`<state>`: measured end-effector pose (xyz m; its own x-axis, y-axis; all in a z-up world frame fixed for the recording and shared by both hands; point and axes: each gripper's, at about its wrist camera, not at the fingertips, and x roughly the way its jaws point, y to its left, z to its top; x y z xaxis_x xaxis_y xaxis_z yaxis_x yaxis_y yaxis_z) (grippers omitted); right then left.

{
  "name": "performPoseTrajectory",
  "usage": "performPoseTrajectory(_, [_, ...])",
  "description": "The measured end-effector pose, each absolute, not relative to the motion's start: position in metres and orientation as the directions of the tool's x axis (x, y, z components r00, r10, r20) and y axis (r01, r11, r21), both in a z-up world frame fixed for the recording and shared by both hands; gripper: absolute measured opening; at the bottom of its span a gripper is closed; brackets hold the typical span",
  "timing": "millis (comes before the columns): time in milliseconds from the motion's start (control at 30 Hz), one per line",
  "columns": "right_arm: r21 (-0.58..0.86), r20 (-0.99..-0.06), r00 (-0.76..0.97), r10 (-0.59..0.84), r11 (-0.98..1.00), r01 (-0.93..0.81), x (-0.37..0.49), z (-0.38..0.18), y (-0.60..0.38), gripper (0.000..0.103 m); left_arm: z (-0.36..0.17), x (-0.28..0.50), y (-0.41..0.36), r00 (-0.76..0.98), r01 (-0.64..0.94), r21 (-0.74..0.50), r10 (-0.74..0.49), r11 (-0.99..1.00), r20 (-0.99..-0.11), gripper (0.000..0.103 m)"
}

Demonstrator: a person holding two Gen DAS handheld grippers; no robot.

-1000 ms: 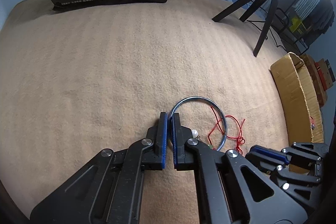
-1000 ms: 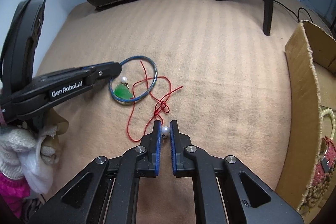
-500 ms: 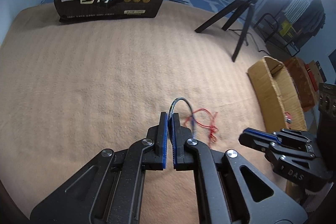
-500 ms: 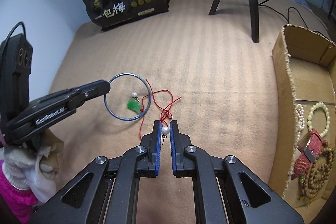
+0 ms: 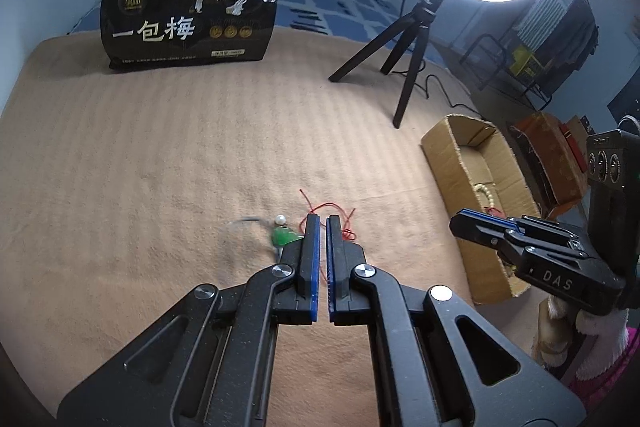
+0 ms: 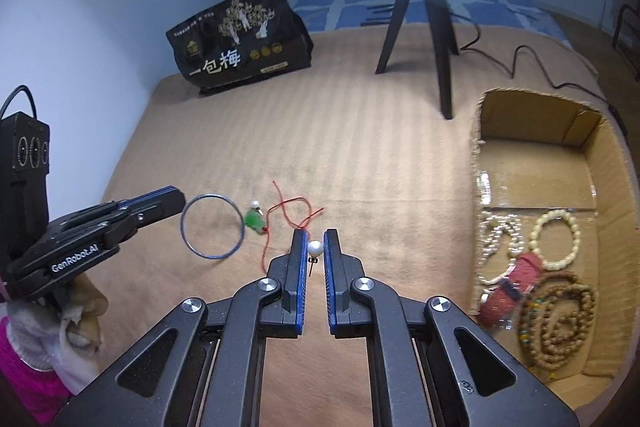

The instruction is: Organize jewelry

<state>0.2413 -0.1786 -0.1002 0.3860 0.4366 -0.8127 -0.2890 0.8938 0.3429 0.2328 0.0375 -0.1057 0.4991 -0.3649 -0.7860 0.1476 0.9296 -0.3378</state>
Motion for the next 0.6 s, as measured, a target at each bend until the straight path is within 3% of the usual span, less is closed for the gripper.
performPoseTrajectory(267, [0.333, -0.814, 0.402, 0.42, 0.904, -0.269, 0.238, -0.095, -0.202, 0.006, -0.116, 0.235, 0.042, 0.489, 0.118, -0.284, -0.304, 0.952, -0.818, 0.001])
performPoseTrajectory(300, [0.332, -0.814, 0.402, 0.42, 0.904, -0.27, 0.237, -0.095, -0.204, 0.007, -0.123, 0.237, 0.044, 0.475, 0.107, -0.263, -0.281, 0.959, -0.834, 0.01])
performPoseTrajectory(333, [0.332, -0.814, 0.402, 0.419, 0.904, -0.27, 0.237, -0.094, -0.204, 0.007, -0.13, 0.239, 0.046, 0.457, 0.096, -0.227, -0.245, 0.969, -0.855, 0.036])
performPoseTrajectory(400, [0.332, -0.813, 0.403, 0.42, 0.904, -0.27, 0.237, -0.094, -0.206, 0.007, -0.138, 0.239, 0.05, 0.455, 0.075, -0.182, -0.195, 0.981, -0.869, 0.067])
performPoseTrajectory(600, [0.33, -0.814, 0.407, 0.415, 0.906, -0.264, 0.237, -0.096, -0.21, 0.007, -0.152, 0.24, 0.056, 0.461, 0.073, -0.118, -0.138, 0.99, -0.876, 0.07])
